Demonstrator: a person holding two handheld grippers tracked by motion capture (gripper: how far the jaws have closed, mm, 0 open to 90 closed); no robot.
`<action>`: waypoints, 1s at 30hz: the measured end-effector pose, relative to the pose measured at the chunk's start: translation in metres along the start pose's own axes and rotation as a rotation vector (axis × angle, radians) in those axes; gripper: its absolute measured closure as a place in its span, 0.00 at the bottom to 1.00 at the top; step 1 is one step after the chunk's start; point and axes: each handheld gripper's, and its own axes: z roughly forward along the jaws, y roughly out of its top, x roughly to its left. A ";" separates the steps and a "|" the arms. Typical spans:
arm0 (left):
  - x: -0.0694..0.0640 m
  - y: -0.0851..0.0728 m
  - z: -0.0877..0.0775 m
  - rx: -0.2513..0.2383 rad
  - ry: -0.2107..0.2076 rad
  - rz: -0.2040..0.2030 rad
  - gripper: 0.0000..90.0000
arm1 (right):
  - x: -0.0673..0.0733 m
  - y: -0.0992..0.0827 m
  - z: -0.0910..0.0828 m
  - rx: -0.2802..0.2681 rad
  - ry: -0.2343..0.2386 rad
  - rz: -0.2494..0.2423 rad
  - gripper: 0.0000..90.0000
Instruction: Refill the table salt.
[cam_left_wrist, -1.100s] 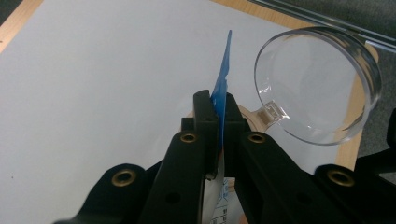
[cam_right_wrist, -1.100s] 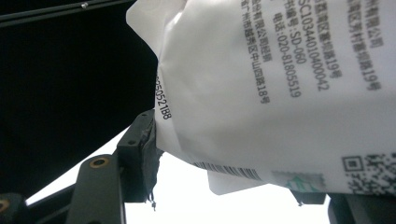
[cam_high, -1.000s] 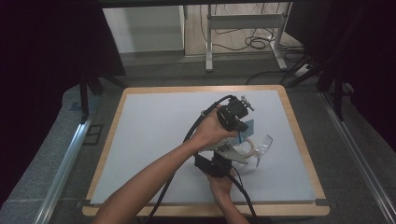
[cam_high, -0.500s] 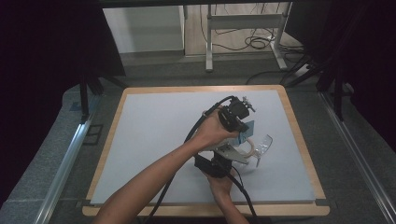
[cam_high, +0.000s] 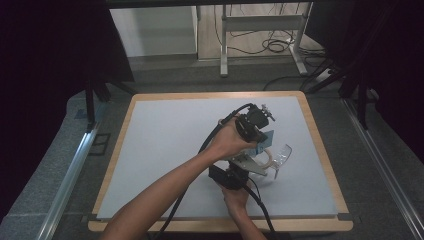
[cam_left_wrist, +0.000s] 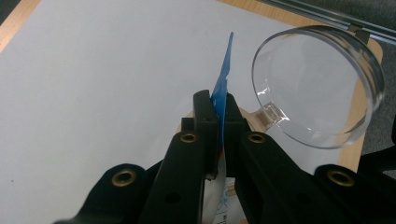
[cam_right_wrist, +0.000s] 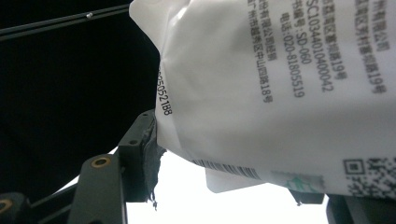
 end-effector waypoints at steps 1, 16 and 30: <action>-0.001 0.001 0.000 0.001 0.002 0.002 1.00 | 0.000 0.001 0.000 -0.004 0.003 0.003 0.43; 0.000 0.000 0.001 0.006 -0.001 0.005 1.00 | 0.000 0.002 0.000 -0.008 0.006 0.008 0.43; 0.001 -0.001 0.002 0.011 -0.002 0.001 1.00 | 0.002 0.002 0.001 -0.013 -0.002 -0.015 0.43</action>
